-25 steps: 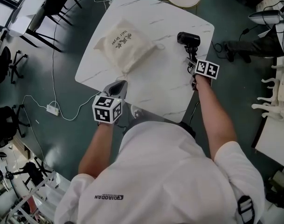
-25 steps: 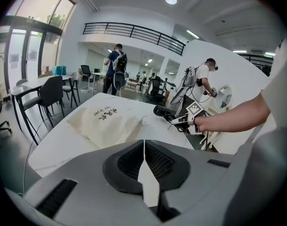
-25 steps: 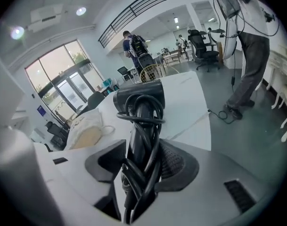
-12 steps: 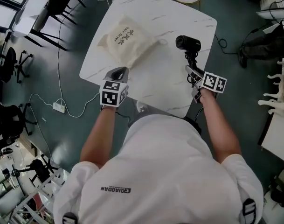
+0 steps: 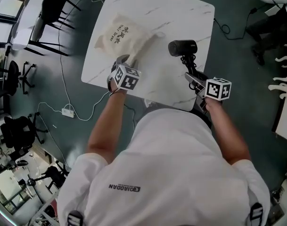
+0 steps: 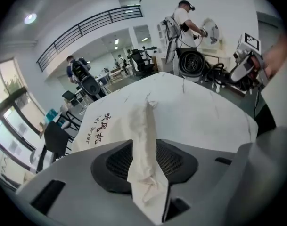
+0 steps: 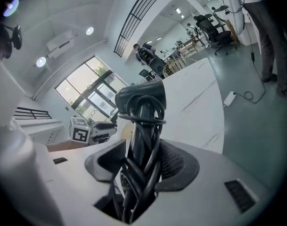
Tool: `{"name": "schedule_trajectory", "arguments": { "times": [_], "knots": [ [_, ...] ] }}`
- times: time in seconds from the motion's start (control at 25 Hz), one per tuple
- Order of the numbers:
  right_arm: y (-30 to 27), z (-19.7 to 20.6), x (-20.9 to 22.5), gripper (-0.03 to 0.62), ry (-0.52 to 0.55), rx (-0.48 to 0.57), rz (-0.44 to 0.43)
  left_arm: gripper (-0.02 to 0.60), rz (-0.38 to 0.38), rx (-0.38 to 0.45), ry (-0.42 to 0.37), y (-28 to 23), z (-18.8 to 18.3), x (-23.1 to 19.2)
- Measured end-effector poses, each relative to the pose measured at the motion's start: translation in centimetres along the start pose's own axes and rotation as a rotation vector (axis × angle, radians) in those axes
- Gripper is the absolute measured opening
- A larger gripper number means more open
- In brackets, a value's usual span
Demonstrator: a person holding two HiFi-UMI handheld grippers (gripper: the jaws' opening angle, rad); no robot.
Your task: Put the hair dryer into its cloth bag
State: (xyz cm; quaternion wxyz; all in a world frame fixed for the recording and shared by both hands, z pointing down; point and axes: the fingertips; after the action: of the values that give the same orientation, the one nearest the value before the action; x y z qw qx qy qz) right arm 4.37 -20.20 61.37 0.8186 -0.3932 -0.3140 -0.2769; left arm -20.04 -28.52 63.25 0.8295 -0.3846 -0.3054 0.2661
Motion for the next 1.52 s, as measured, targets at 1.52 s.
{"name": "schedule_trajectory", "arguments": {
  "times": [1.52],
  "knots": [
    [-3.1,2.9,-3.1,0.229,0.207,-0.184,-0.068,0.058,0.048,0.079,0.101,1.4,-3.9,-2.7]
  ]
}}
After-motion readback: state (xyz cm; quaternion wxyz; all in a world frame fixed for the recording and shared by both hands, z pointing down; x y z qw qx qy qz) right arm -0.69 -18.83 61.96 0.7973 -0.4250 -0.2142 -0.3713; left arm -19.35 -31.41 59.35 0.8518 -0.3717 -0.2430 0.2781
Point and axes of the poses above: the fingertips, and each gripper's own axes: y backward along the fingers, x to its right, z out of its underside, and after that the axes turned 4 degrees about -y, right-handed
